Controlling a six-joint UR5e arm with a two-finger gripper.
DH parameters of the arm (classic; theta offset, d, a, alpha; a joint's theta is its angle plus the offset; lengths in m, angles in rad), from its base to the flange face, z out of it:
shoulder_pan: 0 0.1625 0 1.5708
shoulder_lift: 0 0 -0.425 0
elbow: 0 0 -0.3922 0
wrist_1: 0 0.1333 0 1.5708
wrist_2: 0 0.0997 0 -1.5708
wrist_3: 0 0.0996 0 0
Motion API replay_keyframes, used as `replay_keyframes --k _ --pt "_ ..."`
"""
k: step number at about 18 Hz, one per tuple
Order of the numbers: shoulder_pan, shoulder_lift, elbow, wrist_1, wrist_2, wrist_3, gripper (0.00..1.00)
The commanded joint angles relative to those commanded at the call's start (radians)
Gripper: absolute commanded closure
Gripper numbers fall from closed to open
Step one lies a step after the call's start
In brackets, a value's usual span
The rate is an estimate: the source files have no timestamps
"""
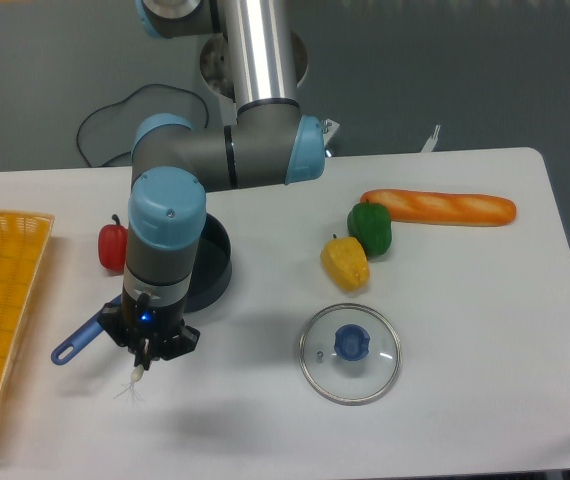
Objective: Place the green onion in the pot
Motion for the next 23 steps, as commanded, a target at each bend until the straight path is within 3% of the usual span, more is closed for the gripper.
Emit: replay_keyframes --k 8,23 --pt "-0.005 0.048 -0.08 0.002 0.0 0.011 0.86" --pt "-0.011 0.029 -0.065 0.014 0.0 0.009 0.85"
